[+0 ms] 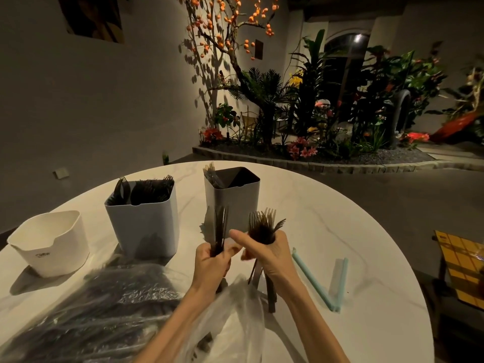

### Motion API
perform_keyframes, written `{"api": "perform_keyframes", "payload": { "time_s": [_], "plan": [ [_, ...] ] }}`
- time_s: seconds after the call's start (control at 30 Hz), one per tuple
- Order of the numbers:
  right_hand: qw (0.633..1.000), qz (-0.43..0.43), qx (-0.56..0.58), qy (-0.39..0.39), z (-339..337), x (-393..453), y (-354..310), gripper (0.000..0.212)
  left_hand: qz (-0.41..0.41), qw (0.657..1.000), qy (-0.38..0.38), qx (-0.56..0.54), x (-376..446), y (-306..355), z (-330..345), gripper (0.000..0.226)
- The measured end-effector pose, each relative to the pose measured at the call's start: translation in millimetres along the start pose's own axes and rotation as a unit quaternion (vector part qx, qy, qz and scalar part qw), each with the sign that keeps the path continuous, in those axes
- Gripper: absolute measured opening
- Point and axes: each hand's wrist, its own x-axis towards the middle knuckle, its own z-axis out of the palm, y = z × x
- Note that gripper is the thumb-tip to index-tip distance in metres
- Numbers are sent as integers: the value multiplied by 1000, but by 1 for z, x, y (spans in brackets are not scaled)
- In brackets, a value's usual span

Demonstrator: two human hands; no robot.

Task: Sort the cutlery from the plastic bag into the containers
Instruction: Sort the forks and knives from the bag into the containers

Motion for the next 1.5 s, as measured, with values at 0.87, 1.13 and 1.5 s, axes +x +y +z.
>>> {"api": "perform_keyframes", "payload": {
  "time_s": [0.87, 1.13, 1.5],
  "plan": [
    [973, 134, 133, 130, -1, 15, 7, 32, -90, 990, -69, -84, 6, 6, -11, 49],
    [986, -11, 167, -22, 78, 67, -114, 35, 28, 999, 33, -27, 20, 106, -73, 40],
    [968, 60, 229, -79, 213, 134, -100, 51, 9, 988, 142, 60, 41, 123, -183, 32]
  ]
}}
